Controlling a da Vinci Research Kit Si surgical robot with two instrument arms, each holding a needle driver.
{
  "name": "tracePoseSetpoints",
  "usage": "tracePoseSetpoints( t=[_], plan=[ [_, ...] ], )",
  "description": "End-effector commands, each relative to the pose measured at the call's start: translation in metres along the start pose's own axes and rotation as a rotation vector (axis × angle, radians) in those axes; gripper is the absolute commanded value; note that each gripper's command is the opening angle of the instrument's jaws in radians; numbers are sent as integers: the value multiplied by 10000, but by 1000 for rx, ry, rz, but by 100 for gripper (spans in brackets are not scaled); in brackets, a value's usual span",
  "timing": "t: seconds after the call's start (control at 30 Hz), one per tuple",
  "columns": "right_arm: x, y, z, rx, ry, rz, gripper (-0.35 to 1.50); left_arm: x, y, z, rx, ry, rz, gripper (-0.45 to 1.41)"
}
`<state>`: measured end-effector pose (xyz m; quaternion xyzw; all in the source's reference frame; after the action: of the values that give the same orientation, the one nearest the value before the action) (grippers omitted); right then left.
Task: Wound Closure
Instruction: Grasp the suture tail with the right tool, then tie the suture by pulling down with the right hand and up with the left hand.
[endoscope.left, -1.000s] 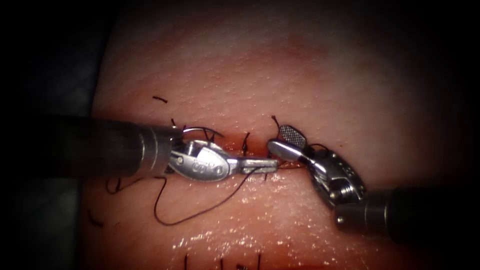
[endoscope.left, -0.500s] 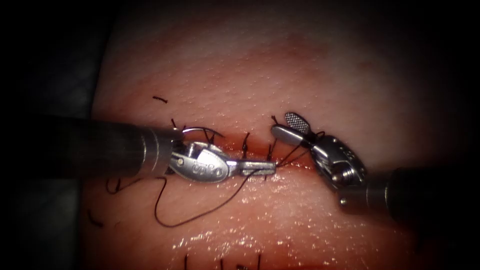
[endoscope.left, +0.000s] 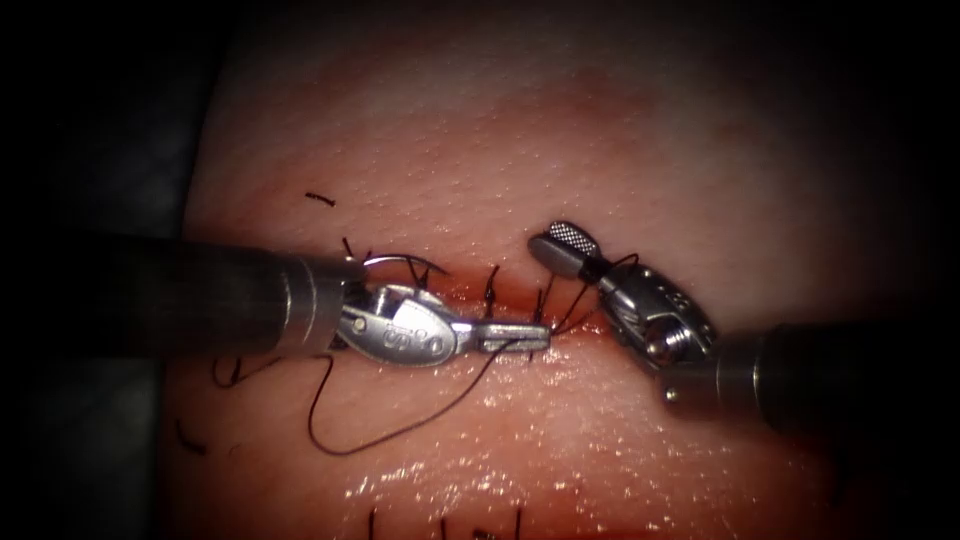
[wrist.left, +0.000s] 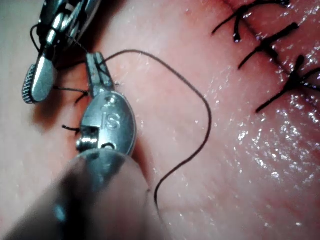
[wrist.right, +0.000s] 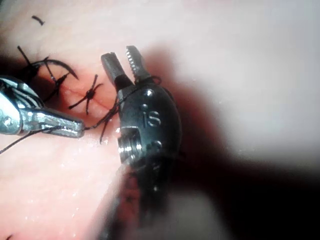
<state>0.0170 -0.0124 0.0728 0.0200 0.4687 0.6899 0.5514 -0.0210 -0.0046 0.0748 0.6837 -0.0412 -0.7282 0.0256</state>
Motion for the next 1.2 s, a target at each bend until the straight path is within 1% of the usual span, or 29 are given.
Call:
tracePoseSetpoints(
  t=[0.03,0.13,0.23,0.27,0.33,0.4,0.57,0.67,0.8,0.87,1.0,1.2],
  plan=[
    [-9,-1,4,2,-1,1,-35,-6,1,6,2,0,0,-45],
    [-14,-2,4,4,-60,-18,-35,-6,0,5,1,1,-1,-45],
    [-23,-3,3,39,-112,50,-35,-4,-7,-1,-2,9,-15,-45],
    [-24,-3,2,44,-117,54,-35,-4,-10,-4,0,6,-19,-45],
    [-25,-3,1,47,-121,52,-35,-3,-15,-7,3,0,-24,-45],
    [-25,-3,-4,46,-118,53,-35,-1,-34,-19,13,-21,-46,-45],
    [-24,-11,-14,45,-73,63,-35,-4,-70,-35,62,-77,-87,-45],
    [-24,-18,-20,42,-50,44,-35,-12,-88,-37,83,-108,-107,-45],
    [-28,-24,-25,19,-33,18,-35,-28,-107,-30,111,-142,-134,-45],
    [-32,-26,-29,-5,-14,3,-35,-43,-125,-20,130,-161,-143,-45],
    [-43,-28,-38,-16,-7,-33,-35,-66,-156,-2,157,-166,-163,-45],
    [-49,-32,-48,-12,-6,-42,-35,-89,-193,8,185,-175,-184,-45]
  ],
)
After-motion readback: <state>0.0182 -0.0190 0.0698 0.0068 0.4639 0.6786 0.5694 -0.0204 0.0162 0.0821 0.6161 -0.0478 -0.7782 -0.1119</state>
